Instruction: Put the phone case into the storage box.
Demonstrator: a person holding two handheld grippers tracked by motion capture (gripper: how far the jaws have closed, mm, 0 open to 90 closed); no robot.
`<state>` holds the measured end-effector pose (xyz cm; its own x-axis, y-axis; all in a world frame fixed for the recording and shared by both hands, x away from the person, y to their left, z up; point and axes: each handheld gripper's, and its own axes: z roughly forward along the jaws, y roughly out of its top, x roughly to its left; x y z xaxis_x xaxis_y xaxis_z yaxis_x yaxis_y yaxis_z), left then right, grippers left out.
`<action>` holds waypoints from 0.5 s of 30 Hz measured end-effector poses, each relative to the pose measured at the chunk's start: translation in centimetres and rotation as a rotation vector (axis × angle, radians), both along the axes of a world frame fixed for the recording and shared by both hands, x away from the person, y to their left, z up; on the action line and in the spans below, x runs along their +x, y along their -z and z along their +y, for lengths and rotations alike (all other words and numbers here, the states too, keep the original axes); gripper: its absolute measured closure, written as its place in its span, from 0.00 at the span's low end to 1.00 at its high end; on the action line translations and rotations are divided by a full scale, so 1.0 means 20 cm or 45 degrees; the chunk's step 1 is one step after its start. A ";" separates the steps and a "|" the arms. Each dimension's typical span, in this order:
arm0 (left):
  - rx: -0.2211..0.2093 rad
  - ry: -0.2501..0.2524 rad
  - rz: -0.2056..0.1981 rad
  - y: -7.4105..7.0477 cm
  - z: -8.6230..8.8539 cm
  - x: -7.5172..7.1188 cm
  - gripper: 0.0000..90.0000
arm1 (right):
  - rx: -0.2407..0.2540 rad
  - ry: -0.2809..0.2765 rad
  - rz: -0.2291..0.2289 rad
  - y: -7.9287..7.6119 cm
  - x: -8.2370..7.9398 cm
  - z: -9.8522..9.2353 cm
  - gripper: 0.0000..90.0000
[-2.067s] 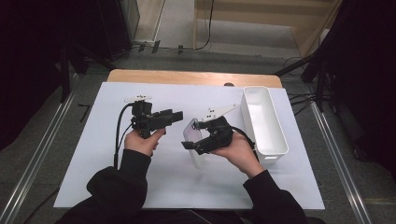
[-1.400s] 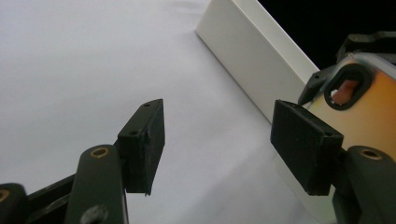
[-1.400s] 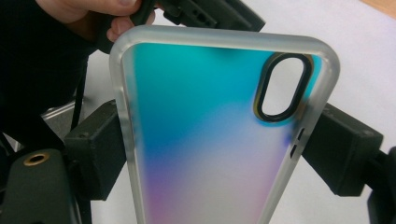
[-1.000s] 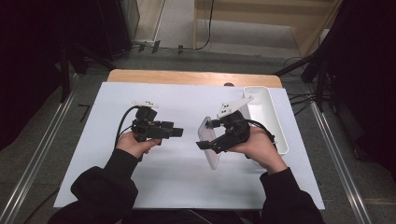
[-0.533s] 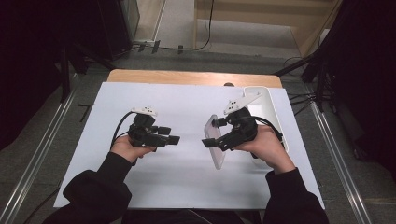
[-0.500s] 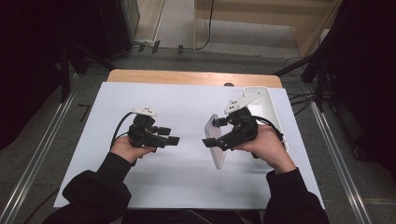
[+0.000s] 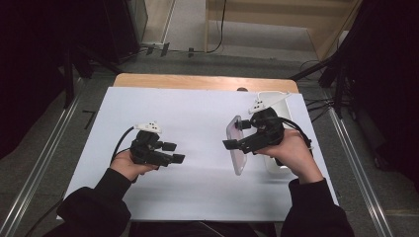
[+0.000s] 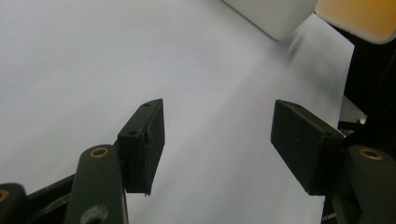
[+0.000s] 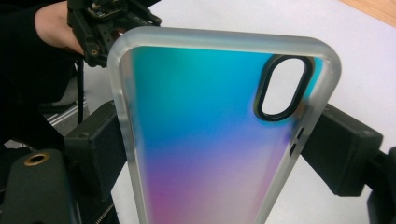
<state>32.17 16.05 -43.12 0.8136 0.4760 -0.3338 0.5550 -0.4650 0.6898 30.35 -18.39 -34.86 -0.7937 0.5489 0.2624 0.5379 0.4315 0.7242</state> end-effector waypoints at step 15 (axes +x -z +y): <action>0.013 0.048 0.010 0.03 0.03 -0.07 0.34 | -0.003 0.099 -0.016 -0.06 -0.01 -0.09 0.16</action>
<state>30.83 16.60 -43.63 0.8285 0.4484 -0.3356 0.5423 -0.4925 0.6807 30.09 -20.21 -33.64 -0.7517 0.6097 0.2513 0.5606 0.3901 0.7305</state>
